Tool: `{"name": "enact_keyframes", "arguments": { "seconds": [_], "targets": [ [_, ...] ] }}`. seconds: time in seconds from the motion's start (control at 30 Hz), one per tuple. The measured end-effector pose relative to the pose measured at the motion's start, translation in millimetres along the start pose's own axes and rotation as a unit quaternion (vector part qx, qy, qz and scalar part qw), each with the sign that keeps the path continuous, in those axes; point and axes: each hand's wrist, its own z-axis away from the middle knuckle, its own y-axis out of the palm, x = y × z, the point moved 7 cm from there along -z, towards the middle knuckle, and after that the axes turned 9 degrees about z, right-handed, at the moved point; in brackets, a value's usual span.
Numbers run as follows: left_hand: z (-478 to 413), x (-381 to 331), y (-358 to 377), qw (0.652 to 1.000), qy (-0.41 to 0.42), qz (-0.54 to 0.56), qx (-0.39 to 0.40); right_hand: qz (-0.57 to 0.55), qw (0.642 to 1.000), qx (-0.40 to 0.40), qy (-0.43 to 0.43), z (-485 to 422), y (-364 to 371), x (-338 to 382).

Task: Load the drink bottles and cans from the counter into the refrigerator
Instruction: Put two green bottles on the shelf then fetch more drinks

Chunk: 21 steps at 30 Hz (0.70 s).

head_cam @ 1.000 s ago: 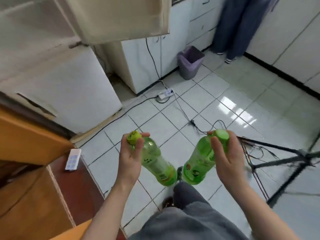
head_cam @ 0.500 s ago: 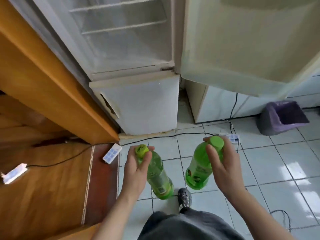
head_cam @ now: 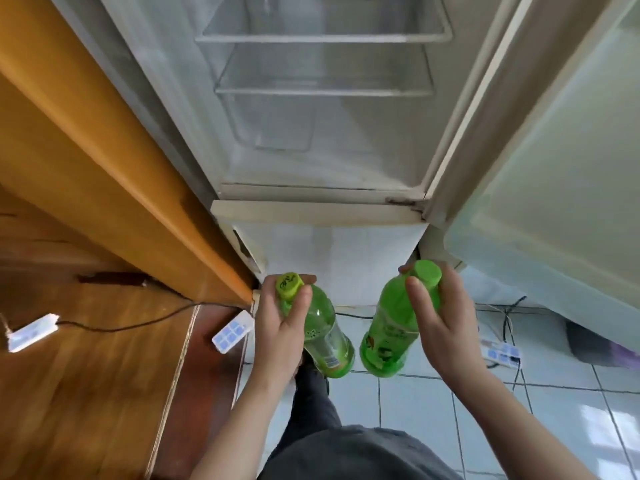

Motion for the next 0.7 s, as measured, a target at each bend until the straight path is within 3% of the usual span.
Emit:
{"name": "enact_keyframes", "arguments": {
  "seconds": [0.43, 0.7],
  "targets": [
    [-245.3, -143.7, 47.0, 0.976, 0.125, 0.056, 0.172, 0.0, 0.979, -0.183, -0.088, -210.1, 20.6, 96.1],
    [-311.1, -253.4, 80.2, 0.957, 0.241, 0.063, 0.148, -0.04, 0.942, -0.259, -0.211, -298.5, -19.4, 180.0]
  ]
}}
